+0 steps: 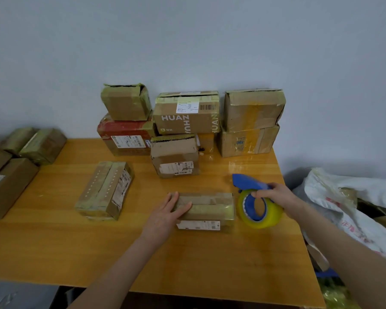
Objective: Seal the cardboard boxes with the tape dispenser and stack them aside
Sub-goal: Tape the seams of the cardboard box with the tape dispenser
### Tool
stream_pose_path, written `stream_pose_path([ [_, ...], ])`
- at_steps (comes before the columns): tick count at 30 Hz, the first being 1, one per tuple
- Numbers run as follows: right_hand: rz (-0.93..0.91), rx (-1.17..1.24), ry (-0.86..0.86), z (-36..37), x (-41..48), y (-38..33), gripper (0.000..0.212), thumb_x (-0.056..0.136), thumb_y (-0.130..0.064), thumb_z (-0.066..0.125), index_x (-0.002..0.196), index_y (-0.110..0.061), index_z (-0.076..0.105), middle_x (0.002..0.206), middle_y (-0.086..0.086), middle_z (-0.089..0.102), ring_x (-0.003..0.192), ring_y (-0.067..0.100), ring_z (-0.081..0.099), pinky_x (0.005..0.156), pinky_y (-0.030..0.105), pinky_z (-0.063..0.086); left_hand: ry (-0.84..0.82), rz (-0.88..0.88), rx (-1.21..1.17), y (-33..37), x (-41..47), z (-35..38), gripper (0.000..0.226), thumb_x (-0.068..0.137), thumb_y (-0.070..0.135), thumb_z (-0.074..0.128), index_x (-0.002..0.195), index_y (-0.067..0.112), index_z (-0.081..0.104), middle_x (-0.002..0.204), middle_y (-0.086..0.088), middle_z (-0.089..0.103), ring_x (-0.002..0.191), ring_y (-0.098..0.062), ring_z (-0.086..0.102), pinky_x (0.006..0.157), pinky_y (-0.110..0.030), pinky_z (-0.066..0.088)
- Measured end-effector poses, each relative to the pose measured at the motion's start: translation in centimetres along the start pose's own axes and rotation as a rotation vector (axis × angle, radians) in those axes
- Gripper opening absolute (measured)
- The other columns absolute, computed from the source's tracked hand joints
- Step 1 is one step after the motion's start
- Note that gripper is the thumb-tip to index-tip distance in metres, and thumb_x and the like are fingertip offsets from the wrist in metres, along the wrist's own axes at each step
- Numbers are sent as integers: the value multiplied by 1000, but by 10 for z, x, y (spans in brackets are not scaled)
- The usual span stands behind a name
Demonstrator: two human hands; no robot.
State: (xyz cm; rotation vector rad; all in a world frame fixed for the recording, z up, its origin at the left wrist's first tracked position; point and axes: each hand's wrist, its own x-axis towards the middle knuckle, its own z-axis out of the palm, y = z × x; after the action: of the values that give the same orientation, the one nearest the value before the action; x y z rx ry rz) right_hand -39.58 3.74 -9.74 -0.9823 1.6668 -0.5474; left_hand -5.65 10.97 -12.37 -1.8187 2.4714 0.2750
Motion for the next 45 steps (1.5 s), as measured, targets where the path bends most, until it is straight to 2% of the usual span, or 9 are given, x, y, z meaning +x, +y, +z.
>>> stream_pose_path([
  [4,-201,-26,9,-16,-27,-46,55,71,-36,84,113,-20,53,101,-6,61,86,11,62,64,23,46,-2,-17,-7,2,-1,-2,66,100,14,46,148,47,16,161,0,-6,149,-21,-2,112,-34,34],
  [12,-511,-411,-349,68,-66,-98,57,61,-30,81,110,-32,53,102,-8,59,84,4,63,58,13,48,92,-63,-412,-9,-2,3,61,88,15,66,141,37,42,155,17,19,145,-4,10,112,-26,32],
  [17,-533,-587,-339,89,-54,-94,54,72,-21,80,114,-25,47,101,-5,56,87,8,60,62,16,48,116,-144,-728,-16,-4,-3,59,83,13,71,130,40,47,132,24,44,124,-8,47,89,-8,42],
  [21,-529,-579,-353,88,-50,-94,51,73,-20,81,111,-26,46,101,-4,57,86,11,62,61,18,50,308,-533,-1394,-18,-3,-23,28,94,23,58,121,17,61,109,9,67,103,-12,65,73,-16,53],
  [24,-538,-591,-353,89,-49,-94,49,73,-19,81,108,-25,47,101,0,57,86,13,62,61,20,50,120,-607,-1807,-12,4,-44,45,90,49,56,117,13,61,105,-3,72,94,-19,70,70,-28,56],
  [27,-541,-607,-364,86,-49,-93,49,74,-19,81,108,-25,46,101,0,56,87,13,62,62,20,48,4,-651,-1758,0,15,-56,52,84,60,55,113,17,64,101,-1,71,93,-20,66,69,-30,50],
  [33,-520,-609,-375,85,-49,-92,52,74,-18,81,112,-26,45,103,-4,56,90,11,61,64,17,48,37,-699,-1724,0,24,-55,11,94,18,58,104,17,63,94,-2,67,83,-13,60,65,-24,48],
  [37,-526,-612,-386,85,-48,-93,54,72,-20,82,111,-27,45,103,-2,56,90,12,61,64,17,48,38,-724,-1710,-7,22,-52,14,97,24,54,101,15,64,90,-2,66,80,-14,58,63,-25,47],
  [45,-604,-748,-353,102,-45,-102,59,49,-57,69,101,-42,45,99,-12,57,88,9,61,71,28,57,132,-764,-1424,-22,19,-53,12,95,17,58,100,13,68,77,0,62,66,-8,50,54,-19,42],
])
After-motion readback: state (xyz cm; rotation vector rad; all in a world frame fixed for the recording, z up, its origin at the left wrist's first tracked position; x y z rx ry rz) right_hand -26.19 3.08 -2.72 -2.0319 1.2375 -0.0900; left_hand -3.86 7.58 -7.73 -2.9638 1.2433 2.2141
